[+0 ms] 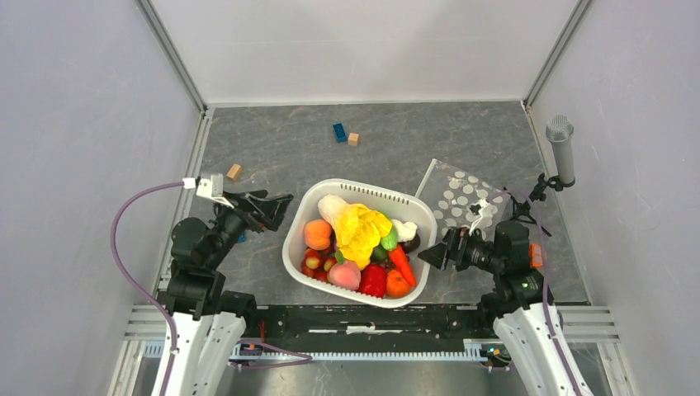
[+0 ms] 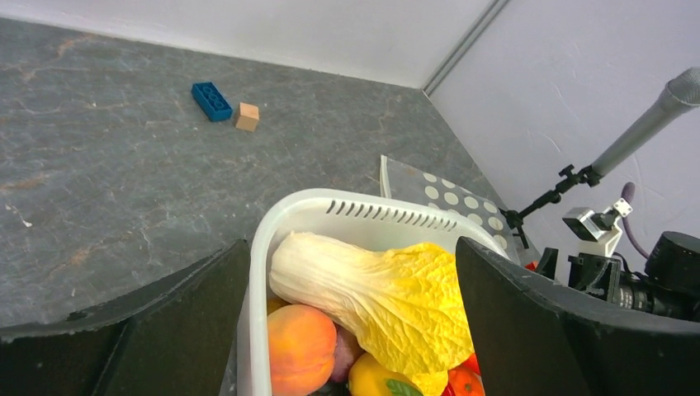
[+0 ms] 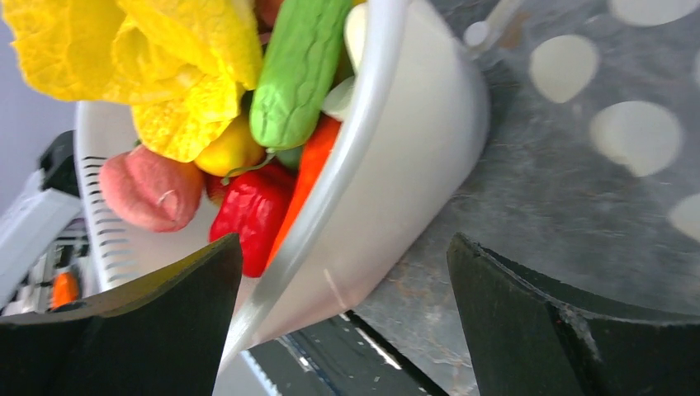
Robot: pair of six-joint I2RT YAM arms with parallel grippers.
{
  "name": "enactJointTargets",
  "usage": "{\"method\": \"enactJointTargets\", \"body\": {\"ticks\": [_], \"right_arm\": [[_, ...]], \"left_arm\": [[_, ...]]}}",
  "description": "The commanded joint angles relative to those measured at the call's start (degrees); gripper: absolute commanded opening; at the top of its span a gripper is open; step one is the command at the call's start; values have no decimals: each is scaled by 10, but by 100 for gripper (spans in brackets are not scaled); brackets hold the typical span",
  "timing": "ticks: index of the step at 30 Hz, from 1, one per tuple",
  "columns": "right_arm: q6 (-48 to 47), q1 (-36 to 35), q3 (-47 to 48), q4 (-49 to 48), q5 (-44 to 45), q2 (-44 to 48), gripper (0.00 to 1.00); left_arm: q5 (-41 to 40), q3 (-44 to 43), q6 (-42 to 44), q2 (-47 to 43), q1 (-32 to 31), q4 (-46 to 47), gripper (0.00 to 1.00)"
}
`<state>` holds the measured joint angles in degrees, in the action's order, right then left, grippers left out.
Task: Place the food in the zip-top bag and seal the zipper
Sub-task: Move the bin to the center of the board.
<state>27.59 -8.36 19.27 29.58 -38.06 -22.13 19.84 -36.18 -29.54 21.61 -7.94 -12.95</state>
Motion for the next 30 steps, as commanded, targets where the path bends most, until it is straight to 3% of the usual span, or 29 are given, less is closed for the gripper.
{"method": "enactJointTargets", "body": {"ticks": [1, 5, 11, 14, 19, 25, 28, 30], "right_arm": [[82, -33, -17, -87, -47, 13, 98], [105, -115, -32, -134, 12, -17, 98], [154, -323, -29, -274, 180, -133, 98], [195, -366, -23, -383, 229, -216, 98], [203, -431, 76, -487, 330, -393, 98], [169, -450, 237, -556, 324, -598, 98], [117, -450, 349, -508, 230, -671, 98], [92, -450, 384, -462, 215, -690, 98]], "left_arm": [[42, -8, 15, 4, 3, -16, 100], [50, -12, 11, 15, 3, -24, 100], [43, -41, 41, 32, 2, -101, 100], [31, -52, 51, 19, 3, -135, 100], [7, -88, 64, -1, 3, -182, 100], [-1, -126, 84, -2, 2, -226, 100], [5, -130, 82, -11, 3, -234, 100], [7, -129, 79, -20, 3, -233, 100]]}}
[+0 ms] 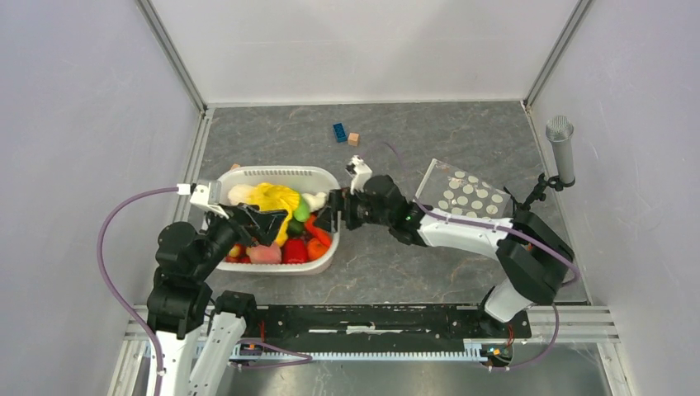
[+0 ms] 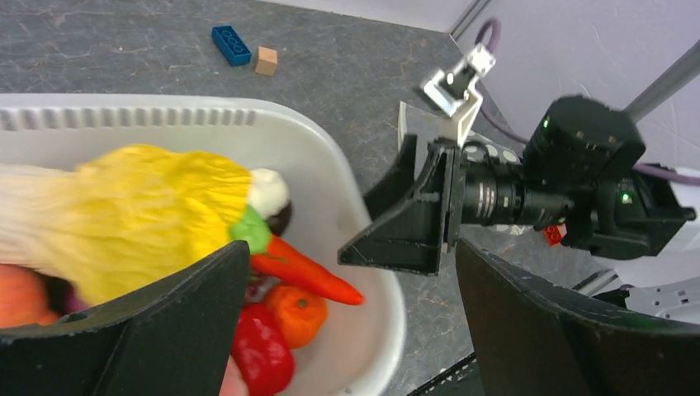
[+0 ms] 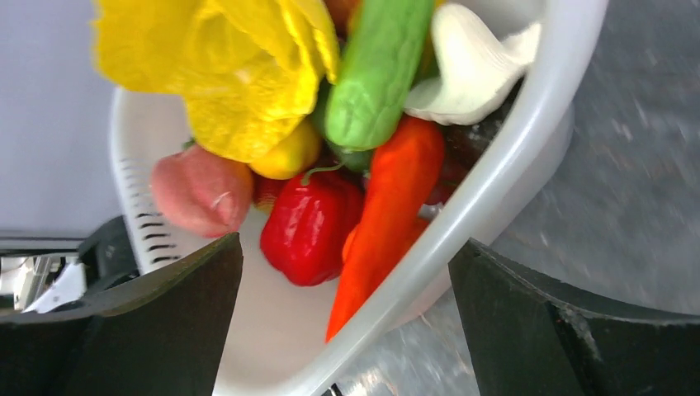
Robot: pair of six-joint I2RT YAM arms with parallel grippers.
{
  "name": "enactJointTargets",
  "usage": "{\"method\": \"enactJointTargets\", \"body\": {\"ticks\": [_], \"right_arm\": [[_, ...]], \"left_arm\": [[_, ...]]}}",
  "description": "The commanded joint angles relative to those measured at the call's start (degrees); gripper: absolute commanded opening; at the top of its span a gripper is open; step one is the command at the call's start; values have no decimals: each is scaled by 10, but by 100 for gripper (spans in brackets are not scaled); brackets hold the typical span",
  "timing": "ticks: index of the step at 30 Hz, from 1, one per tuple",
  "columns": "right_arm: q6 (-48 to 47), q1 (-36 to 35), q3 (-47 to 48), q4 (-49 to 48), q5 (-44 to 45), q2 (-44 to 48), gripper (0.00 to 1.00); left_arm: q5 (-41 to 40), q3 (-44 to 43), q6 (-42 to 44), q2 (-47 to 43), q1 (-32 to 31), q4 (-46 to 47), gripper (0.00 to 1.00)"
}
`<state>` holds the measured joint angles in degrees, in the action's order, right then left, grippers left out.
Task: Place the food in the zip-top bag and seal the zipper
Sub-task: Move the bin to the center of the board, then pick up the zipper food storage bag at the center of the board.
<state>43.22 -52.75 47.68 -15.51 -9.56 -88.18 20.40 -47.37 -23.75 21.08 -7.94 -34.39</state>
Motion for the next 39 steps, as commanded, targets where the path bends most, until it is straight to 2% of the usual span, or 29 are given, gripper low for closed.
{"method": "enactJointTargets", "body": {"ticks": [1, 8, 12, 16, 18, 21, 30, 33, 36, 39], "right_arm": [[-77, -5, 97, -4, -56, -20, 98], [-213, 27, 55, 171, 254, 125, 98], [-233, 106, 19, 238, 308, 153, 98], [-247, 155, -12, 251, 375, 145, 99], [-246, 176, -12, 255, 393, 127, 99], [-249, 186, -1, 258, 416, 86, 89], [-248, 194, 82, 264, 419, -43, 86], [-246, 196, 111, 259, 423, -79, 82], [-240, 199, 144, 276, 439, -119, 82], [-220, 201, 163, 305, 461, -147, 77]], "left_arm": [[2, -16, 21, -16, 2, -18, 100], [30, -7, 19, -17, 2, -3, 100], [53, 8, 7, -7, 2, 27, 100], [65, 15, 3, 6, 3, 36, 100], [63, 17, 6, 7, 2, 36, 100], [60, 21, 8, 2, 2, 36, 100], [57, 28, 12, -1, 2, 36, 100], [56, 30, 14, 1, 2, 35, 100], [55, 32, 17, 3, 2, 33, 100], [54, 33, 19, 3, 2, 29, 100]]}}
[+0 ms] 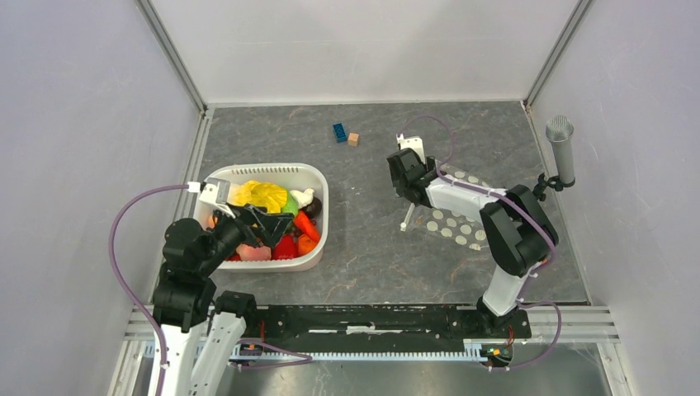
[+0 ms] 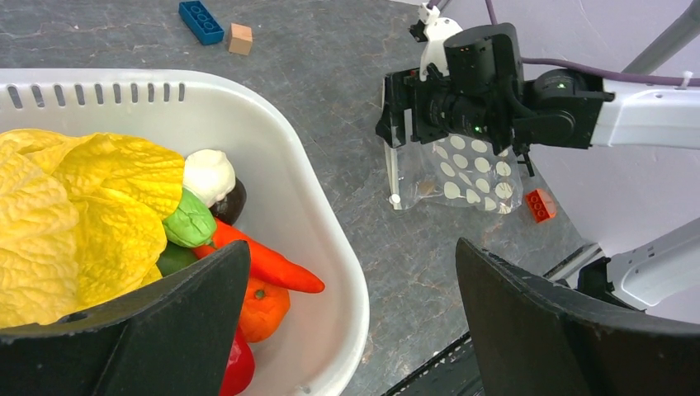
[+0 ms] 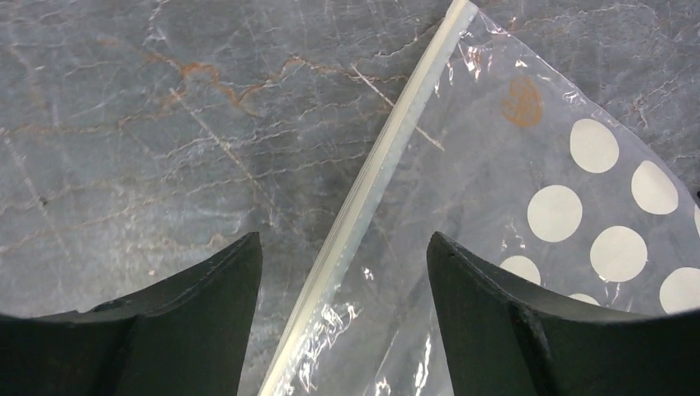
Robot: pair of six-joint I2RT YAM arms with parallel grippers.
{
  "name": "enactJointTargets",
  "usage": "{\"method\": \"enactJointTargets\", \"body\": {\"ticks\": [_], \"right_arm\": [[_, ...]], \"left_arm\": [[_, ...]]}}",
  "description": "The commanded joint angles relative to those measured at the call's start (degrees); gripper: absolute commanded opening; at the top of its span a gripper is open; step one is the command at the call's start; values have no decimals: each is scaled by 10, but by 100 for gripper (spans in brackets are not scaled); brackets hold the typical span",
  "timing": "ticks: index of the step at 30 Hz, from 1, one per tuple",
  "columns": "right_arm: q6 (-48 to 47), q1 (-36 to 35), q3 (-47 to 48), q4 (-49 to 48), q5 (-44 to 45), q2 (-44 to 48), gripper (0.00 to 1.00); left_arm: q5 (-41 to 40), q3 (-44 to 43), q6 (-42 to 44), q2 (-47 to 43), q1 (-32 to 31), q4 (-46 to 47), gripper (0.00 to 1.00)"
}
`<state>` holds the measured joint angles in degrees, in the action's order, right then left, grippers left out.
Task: Place the food in the zip-top bag and seal the zipper
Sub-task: Pick up the zipper food storage bag at the center of the board.
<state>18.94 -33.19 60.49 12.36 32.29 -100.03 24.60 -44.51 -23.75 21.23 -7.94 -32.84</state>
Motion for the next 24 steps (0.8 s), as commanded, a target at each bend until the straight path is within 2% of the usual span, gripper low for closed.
{"method": "enactJointTargets", "body": {"ticks": [1, 5, 9, 17, 19, 22, 24], "right_arm": [[27, 5, 30, 24, 52, -31, 77], [32, 7, 4, 6, 72, -31, 70], [24, 12, 3, 1, 45, -49, 61], [24, 14, -17, -10, 23, -60, 57], [22, 14, -21, -13, 16, -58, 43], [17, 13, -31, -21, -3, -49, 31], [16, 13, -39, -23, -15, -37, 29]], "left_arm": [[11, 6, 20, 1, 2, 14, 100], [7, 9, 26, 0, 2, 14, 100], [5, 10, 32, 4, 2, 14, 100], [2, 12, 35, 2, 3, 12, 100], [3, 12, 34, 2, 2, 12, 100], [3, 12, 34, 1, 2, 12, 100], [3, 12, 34, 1, 2, 12, 100]]}}
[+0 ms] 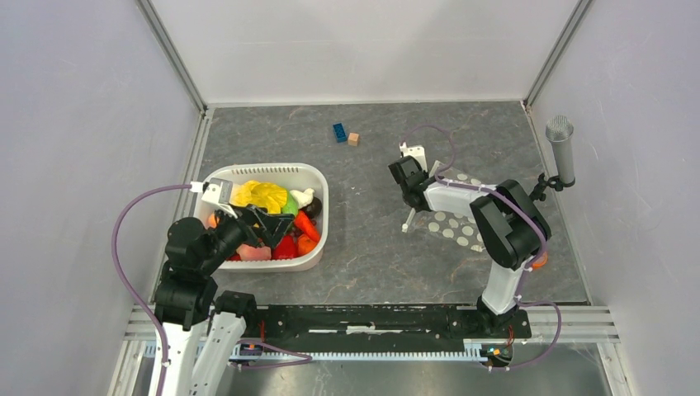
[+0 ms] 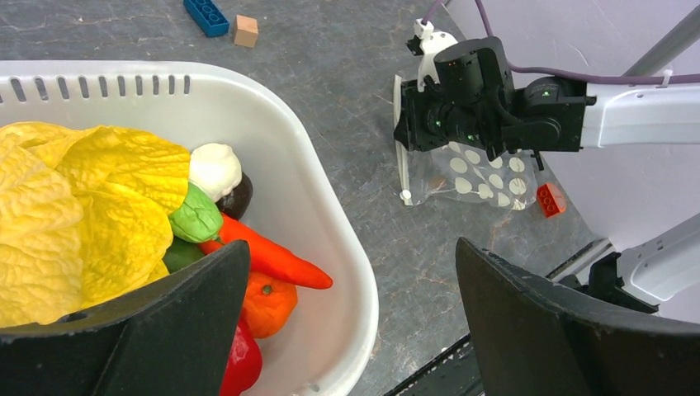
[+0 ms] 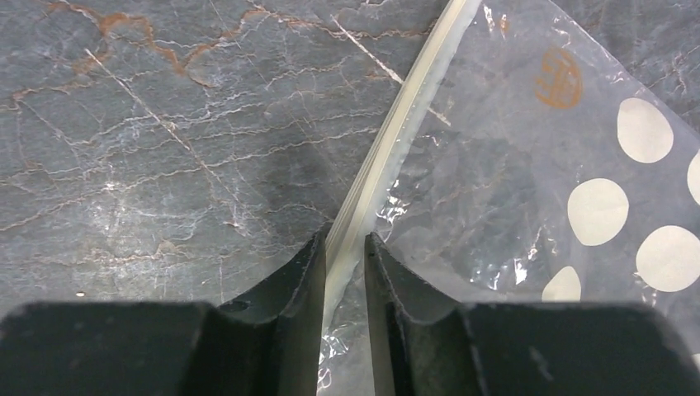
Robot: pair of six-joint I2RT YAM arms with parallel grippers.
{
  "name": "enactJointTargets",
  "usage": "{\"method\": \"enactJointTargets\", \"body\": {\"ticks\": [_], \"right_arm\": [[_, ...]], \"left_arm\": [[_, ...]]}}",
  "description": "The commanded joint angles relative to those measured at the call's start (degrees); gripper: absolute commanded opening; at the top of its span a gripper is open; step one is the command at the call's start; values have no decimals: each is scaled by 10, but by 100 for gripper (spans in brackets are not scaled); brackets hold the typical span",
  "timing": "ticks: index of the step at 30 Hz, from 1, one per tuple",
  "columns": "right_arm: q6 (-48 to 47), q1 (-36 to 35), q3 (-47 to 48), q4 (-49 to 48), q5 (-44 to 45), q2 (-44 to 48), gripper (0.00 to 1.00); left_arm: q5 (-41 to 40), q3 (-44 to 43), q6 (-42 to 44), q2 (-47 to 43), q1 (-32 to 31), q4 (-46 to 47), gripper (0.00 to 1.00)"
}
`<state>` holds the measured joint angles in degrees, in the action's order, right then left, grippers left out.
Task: Place the food in the zip-top bag and seal the zipper
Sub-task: Pick up the zipper food storage bag at the center of the board.
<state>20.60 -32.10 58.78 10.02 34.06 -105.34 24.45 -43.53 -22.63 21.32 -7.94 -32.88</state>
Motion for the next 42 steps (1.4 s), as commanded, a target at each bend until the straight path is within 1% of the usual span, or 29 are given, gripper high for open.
{"method": "enactJointTargets", "body": {"ticks": [1, 3, 4, 5, 6, 9, 13, 19, 21, 23, 29, 35, 38, 40, 42], "right_arm": [[-6, 2, -30, -8, -43, 25, 22], [-18, 1, -48, -28, -77, 47, 12], [-22, 2, -57, -37, -94, 57, 9], [-26, 1, -64, -39, -102, 65, 1], [-25, 1, -71, -41, -104, 74, 0], [-30, 2, -98, -48, -116, 102, 0], [-41, -7, -146, -70, -170, 153, 0], [-48, -65, -217, -96, -226, 254, 0], [-37, -83, -236, -96, -236, 291, 0], [-29, -100, -252, -118, -246, 326, 0], [4, -129, -271, -132, -278, 422, 0], [39, -133, -265, -133, -274, 504, 0], [53, -134, -261, -136, -276, 529, 0], [60, -134, -259, -135, -275, 541, 0], [64, -135, -260, -133, -275, 549, 0]], "left_arm": [[5, 2, 22, 0, 2, 12, 100], [5, 4, 22, -1, 2, 12, 100], [6, 5, 22, -1, 2, 12, 100], [6, 5, 21, -1, 2, 12, 100], [6, 6, 21, -1, 2, 12, 100], [6, 7, 17, -1, 2, 13, 100], [7, 9, 16, 1, 2, 13, 100], [15, 14, 13, 5, 3, 18, 100], [29, 19, 7, 7, 2, 30, 100], [42, 23, -2, 9, 2, 41, 100], [103, 28, -14, 34, 2, 82, 100], [130, 8, -15, 71, -6, 98, 95], [115, -2, -9, 96, -39, 100, 94], [81, -7, -3, 117, -86, 100, 93], [17, -10, -3, 142, -157, 107, 93]]}}
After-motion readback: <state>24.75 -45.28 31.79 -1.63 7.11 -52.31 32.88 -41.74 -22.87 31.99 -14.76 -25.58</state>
